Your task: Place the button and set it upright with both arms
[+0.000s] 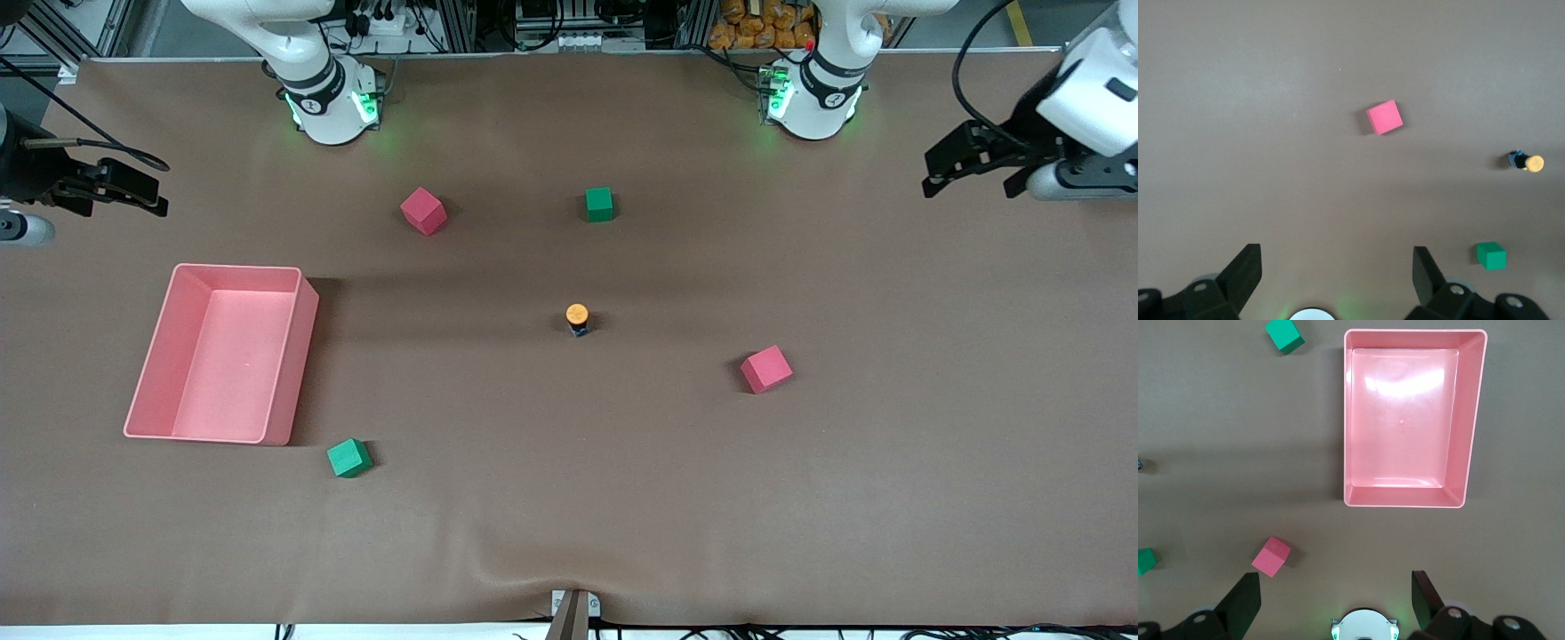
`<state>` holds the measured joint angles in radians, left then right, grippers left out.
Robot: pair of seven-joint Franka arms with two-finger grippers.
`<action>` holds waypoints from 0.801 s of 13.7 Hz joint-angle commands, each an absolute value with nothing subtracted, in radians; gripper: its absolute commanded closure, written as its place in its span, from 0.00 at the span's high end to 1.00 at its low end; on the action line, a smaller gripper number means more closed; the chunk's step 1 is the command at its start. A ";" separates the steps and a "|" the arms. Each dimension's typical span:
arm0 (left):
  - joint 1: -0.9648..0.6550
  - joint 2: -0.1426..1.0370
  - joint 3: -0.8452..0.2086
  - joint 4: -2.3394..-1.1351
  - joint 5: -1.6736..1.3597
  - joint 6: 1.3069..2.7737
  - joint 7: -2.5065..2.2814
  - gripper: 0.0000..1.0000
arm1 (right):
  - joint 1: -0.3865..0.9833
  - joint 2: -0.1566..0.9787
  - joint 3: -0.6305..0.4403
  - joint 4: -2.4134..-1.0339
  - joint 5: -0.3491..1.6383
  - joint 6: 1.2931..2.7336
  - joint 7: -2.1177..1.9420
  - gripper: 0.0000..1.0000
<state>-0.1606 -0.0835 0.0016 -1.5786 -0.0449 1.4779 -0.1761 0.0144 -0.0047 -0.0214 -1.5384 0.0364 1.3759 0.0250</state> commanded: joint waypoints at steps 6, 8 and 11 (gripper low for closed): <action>-0.104 -0.028 -0.002 -1.579 -0.035 1.513 -0.143 1.00 | 0.018 -0.014 -0.025 -1.540 0.046 1.370 0.035 1.00; -0.092 -0.009 -0.002 -1.560 -0.026 1.513 -0.141 1.00 | 0.018 -0.012 -0.025 -1.540 0.046 1.370 0.035 1.00; -0.048 0.005 0.006 -1.560 -0.035 1.512 -0.089 1.00 | 0.018 -0.012 -0.025 -1.542 0.046 1.370 0.035 1.00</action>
